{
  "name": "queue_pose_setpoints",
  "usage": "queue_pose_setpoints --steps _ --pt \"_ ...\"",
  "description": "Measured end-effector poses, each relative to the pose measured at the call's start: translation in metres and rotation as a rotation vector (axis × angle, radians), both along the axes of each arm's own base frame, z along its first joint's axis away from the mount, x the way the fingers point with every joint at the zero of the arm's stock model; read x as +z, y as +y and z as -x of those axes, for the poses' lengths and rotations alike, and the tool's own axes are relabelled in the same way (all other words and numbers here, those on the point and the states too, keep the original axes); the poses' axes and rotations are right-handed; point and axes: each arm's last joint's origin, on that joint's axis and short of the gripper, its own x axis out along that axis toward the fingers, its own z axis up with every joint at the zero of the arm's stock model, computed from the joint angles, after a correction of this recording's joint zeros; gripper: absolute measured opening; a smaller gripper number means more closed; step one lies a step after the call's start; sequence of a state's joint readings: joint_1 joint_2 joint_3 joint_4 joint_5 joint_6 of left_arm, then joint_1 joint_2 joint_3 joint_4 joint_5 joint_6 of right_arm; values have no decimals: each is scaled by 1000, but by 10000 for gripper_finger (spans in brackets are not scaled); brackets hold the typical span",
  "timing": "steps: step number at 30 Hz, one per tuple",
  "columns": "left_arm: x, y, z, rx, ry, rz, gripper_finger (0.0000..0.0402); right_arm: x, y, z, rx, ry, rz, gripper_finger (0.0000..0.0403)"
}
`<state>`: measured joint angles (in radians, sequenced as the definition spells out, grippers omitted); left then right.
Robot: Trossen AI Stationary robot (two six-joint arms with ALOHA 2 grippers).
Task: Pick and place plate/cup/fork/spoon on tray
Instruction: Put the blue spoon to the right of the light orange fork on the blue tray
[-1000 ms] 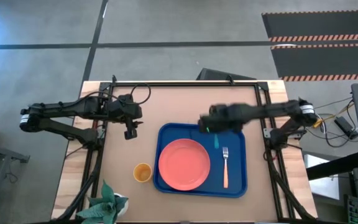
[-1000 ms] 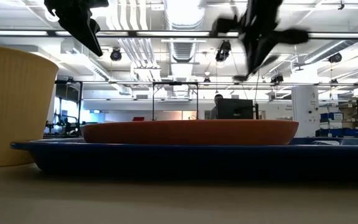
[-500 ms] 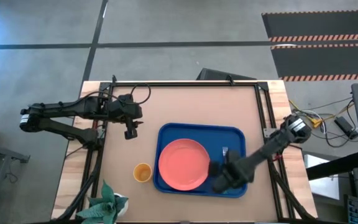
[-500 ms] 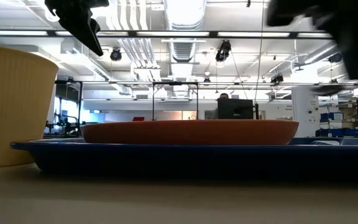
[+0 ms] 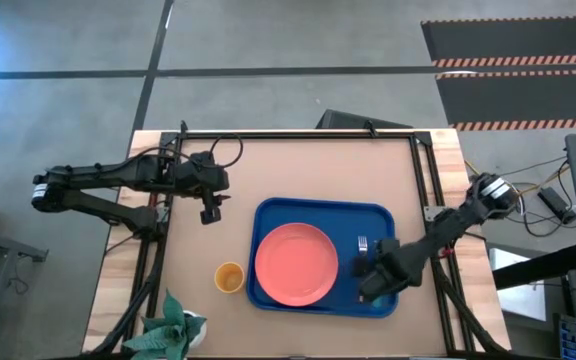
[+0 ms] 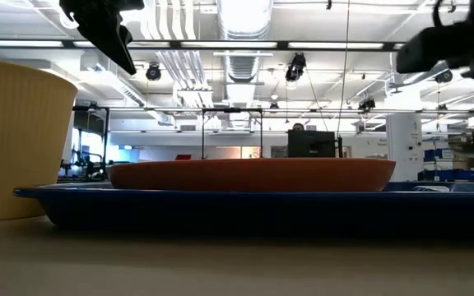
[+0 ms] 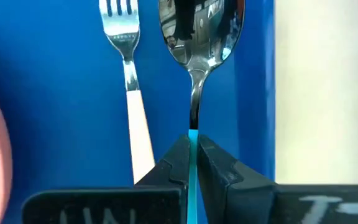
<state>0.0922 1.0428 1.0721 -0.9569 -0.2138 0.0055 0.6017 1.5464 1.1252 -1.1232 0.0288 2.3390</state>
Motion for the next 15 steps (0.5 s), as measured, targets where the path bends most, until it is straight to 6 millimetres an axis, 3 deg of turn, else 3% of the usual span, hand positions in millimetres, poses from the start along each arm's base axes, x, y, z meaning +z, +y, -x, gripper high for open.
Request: queue_pose_setpoints --steps 7,15 --pt "0 0 -1 2 -4 1 141 -35 -17 26 -2 -78 -54 8" --pt "0 0 -1 2 -4 1 141 -55 -23 34 1 -107 -74 8"
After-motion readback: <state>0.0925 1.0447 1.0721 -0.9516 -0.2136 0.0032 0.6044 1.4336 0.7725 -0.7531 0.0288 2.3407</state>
